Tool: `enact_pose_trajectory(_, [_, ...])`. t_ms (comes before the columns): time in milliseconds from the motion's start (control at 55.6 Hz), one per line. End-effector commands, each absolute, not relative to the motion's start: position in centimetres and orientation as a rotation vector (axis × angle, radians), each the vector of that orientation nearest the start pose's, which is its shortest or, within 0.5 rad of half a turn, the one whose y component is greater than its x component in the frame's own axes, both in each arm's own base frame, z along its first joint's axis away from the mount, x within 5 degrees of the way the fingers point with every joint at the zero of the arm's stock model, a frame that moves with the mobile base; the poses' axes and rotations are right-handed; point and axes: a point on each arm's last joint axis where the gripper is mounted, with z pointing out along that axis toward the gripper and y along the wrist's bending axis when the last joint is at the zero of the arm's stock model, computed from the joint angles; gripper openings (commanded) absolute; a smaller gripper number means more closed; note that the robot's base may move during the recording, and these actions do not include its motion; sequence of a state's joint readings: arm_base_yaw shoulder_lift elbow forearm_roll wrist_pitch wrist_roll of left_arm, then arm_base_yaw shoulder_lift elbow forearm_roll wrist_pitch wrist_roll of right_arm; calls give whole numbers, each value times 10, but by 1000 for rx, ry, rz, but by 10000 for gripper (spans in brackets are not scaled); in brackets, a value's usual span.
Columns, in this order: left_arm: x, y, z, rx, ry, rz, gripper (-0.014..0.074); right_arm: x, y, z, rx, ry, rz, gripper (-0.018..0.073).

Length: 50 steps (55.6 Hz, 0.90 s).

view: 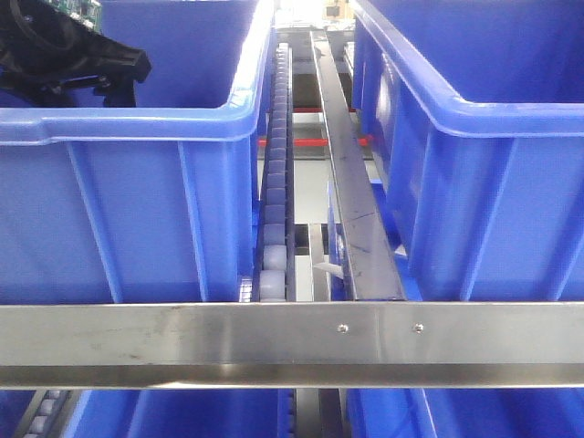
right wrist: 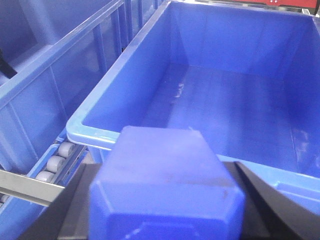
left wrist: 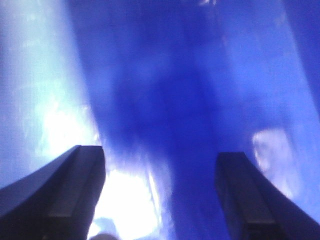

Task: Pick and sort blue part to right shelf
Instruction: 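Lower the left gripper into the bin nearest it and open it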

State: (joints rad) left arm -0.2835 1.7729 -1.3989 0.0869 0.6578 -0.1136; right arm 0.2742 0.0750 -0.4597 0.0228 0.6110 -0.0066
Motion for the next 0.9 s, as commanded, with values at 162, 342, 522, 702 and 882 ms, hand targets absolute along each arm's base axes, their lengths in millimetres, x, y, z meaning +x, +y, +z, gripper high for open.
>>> enact_pose_trajectory(162, [336,-94,365,238,2217,-132,496,25,8,319,-220,1611,220,227])
enact_pose_trajectory(342, [288,-80,390,239,2084,-132,340,25,8,319,-220,1611,220,227])
enact_pose_trajectory(522, [238,-65,387,234,2000,-146,171,25,8,318,-220,1614,220,227])
enact_pose_trajectory(702, [184,-50,380,220,1883,-177,125,30,9,319,-202,1641,238,227])
enact_pose_trajectory(882, [136,-37,366,212,1790,-187,125,53,15,334,-125,1740,299,227])
